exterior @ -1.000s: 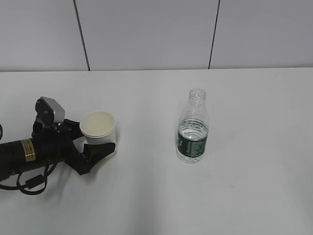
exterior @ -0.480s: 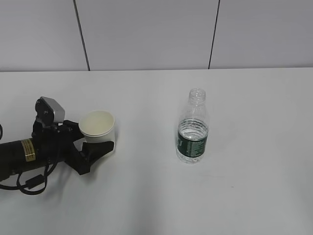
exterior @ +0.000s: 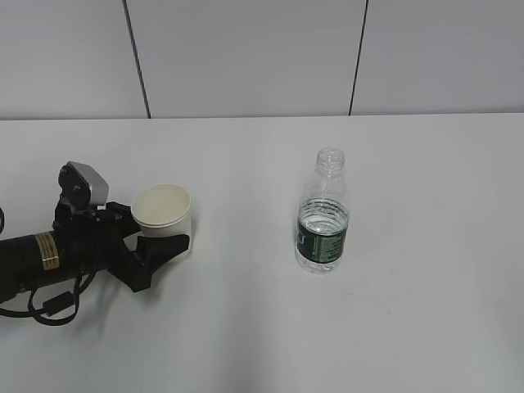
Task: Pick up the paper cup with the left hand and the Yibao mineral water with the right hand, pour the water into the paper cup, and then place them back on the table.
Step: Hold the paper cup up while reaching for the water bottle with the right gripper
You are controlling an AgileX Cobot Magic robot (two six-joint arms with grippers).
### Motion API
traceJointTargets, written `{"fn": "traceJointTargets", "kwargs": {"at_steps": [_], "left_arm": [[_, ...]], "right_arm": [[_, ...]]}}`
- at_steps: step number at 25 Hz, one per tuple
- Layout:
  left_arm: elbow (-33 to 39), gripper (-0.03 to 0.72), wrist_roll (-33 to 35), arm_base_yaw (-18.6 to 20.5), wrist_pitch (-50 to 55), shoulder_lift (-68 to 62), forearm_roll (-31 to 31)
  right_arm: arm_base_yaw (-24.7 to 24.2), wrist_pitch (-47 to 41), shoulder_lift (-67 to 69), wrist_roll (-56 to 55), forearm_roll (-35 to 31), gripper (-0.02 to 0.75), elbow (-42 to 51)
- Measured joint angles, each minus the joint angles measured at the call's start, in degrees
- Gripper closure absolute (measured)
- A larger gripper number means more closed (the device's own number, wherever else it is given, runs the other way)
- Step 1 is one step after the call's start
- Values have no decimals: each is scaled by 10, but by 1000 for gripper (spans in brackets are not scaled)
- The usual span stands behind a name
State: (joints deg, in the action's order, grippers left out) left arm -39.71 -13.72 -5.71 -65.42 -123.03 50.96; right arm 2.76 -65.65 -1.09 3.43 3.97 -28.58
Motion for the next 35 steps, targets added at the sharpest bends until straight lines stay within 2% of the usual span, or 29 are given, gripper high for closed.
{"fn": "traceJointTargets", "kwargs": {"at_steps": [7, 16, 23, 35], "left_arm": [[0, 249, 0, 0, 0, 0, 0], [0, 250, -1, 0, 0, 24, 19], [0, 250, -53, 0, 2, 83, 107], [1, 250, -161, 0, 86, 212, 132]], "right_arm": [[0, 0, 0, 0, 0, 146, 0], [0, 0, 0, 0, 0, 146, 0], [0, 0, 0, 0, 0, 146, 0], [0, 0, 0, 0, 0, 146, 0]]}}
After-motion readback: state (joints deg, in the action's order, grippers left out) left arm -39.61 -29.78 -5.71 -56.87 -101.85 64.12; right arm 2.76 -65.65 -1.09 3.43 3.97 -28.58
